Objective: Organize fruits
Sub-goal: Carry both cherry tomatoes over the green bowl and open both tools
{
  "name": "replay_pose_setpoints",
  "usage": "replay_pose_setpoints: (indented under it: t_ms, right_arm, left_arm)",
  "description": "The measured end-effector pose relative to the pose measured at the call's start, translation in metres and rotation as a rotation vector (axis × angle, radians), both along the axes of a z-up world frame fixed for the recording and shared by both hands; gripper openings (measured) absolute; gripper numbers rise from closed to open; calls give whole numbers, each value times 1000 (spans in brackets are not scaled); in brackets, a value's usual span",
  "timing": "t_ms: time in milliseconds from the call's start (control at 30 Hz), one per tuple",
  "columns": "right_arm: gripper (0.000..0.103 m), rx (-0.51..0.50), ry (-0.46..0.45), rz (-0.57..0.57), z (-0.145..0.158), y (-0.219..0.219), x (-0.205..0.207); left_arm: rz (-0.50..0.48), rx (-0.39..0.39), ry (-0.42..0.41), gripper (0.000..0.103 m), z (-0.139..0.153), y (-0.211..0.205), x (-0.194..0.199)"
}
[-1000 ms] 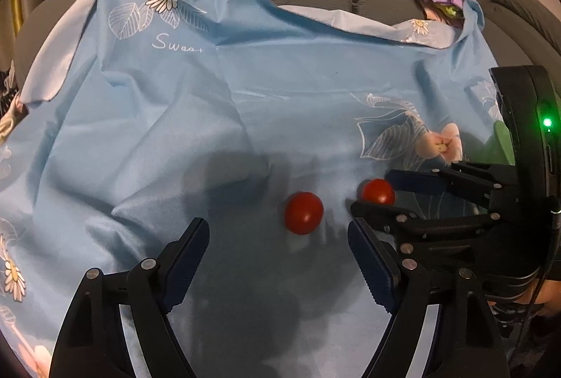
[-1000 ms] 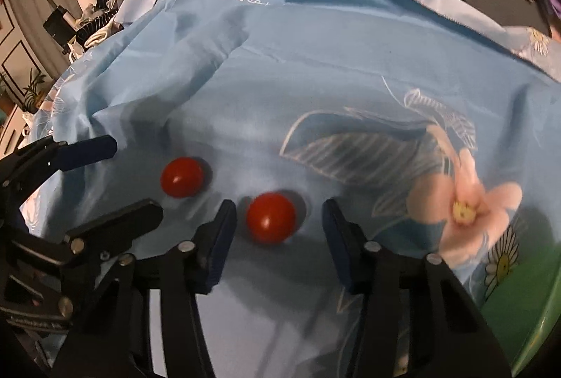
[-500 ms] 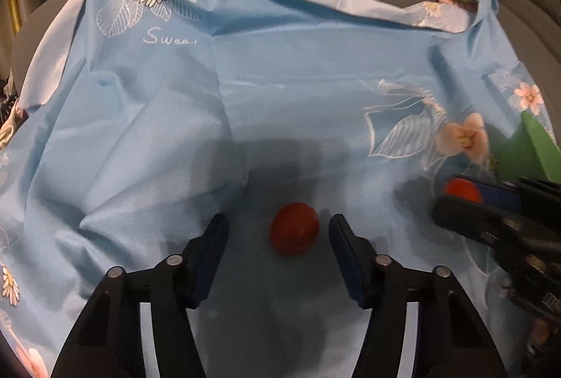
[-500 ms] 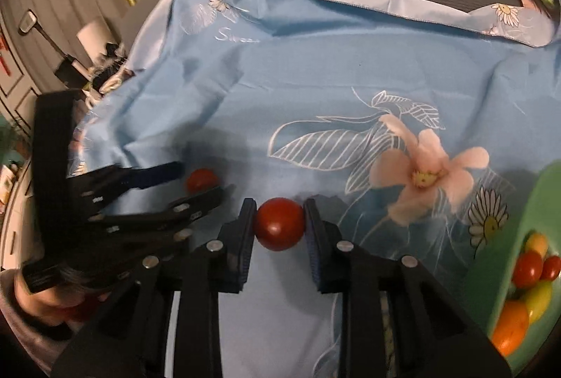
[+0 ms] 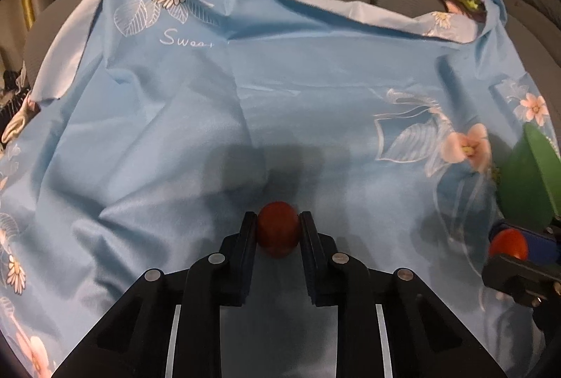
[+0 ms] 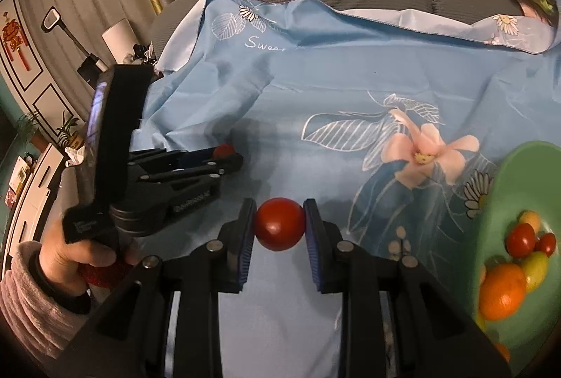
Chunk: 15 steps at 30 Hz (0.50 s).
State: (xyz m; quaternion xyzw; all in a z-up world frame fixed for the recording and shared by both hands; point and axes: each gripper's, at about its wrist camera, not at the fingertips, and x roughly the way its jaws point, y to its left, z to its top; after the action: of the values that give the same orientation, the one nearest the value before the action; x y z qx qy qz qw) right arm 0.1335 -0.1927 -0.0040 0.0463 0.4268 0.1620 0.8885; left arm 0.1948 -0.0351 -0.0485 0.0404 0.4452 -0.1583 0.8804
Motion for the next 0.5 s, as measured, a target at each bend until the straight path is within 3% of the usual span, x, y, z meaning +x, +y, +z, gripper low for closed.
replay_pose_setpoints:
  t_ms: [500]
  right_arm:
    - [28,-5,-62,-3,34,-19,-66]
  left_arm:
    - [-73,-77,-86,24,57,10,-104]
